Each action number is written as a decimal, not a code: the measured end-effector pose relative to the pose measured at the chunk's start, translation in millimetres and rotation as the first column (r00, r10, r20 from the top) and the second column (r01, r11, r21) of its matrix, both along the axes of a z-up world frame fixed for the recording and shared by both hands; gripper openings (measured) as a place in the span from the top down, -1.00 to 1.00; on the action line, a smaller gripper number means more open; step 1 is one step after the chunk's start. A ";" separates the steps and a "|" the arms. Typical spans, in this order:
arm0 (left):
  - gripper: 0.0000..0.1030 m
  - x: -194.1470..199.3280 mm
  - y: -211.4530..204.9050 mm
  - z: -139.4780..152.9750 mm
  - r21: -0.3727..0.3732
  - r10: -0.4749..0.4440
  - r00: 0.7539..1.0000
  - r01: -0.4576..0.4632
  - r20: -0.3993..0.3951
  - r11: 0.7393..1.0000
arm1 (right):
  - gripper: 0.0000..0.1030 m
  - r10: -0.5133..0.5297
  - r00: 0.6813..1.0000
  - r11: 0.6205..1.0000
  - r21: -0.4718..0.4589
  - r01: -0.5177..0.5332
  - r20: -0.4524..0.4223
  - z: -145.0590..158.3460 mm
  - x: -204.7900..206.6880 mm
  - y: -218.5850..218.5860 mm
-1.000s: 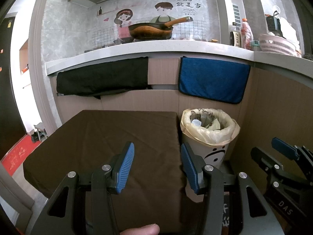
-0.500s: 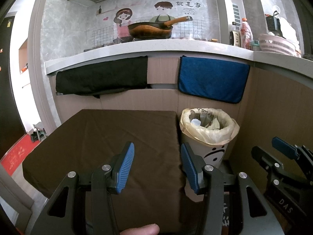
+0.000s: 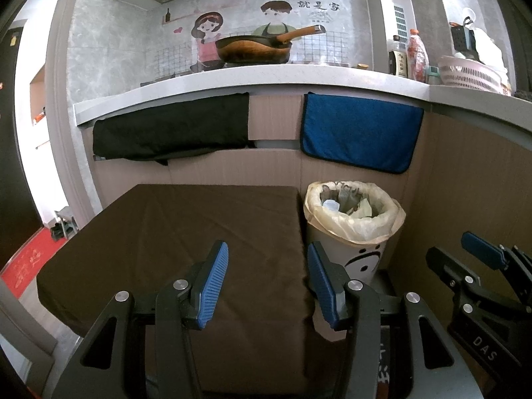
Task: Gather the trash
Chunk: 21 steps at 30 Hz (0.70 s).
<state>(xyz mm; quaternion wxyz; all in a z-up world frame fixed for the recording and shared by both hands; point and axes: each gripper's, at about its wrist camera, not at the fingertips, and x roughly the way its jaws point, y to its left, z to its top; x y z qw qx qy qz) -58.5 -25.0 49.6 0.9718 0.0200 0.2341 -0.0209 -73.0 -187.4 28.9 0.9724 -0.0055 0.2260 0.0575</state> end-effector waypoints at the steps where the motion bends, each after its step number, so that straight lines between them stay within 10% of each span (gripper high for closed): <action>1: 0.01 0.1 0.4 -0.1 0.000 -0.001 1.000 0.001 -0.001 1.000 | -0.06 0.001 1.000 1.000 0.001 -0.001 -0.001 -0.1 0.5 -0.9; 21: 0.01 3.5 3.1 -1.0 0.000 -0.001 1.000 0.001 -0.021 1.000 | -0.06 0.004 1.000 1.000 -0.001 -0.004 -0.002 -1.4 2.9 -2.8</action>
